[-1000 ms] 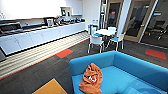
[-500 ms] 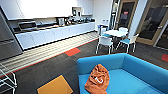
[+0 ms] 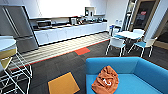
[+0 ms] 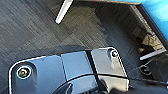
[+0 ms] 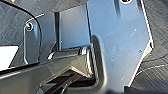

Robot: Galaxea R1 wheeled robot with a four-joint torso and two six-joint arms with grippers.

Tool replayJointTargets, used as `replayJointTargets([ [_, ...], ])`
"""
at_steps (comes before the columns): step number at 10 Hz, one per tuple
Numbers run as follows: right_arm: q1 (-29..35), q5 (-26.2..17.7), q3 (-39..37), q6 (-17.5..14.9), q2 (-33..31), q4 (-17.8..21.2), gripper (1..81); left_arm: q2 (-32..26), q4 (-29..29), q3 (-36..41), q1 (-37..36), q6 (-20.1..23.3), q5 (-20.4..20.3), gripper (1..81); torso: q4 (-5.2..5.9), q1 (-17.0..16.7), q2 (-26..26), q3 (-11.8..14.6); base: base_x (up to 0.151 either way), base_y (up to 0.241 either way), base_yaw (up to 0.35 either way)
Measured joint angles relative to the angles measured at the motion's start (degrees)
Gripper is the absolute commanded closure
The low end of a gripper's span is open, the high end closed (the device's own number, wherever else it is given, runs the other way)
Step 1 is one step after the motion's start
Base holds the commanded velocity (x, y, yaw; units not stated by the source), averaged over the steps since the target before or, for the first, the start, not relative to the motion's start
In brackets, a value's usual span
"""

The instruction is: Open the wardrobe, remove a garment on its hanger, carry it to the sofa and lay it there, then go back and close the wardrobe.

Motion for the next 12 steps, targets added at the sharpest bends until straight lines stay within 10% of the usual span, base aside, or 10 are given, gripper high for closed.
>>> replayJointTargets([
  [12, 0.89, -0.09, 0.1, -0.52, -0.91, -0.2, 1.0, 4.83, 6.21, -12.24, 7.97, 0.05, -0.09, 1.0, 0.0, 0.0, -0.02, 0.07, 0.0, 0.0, 0.327],
])
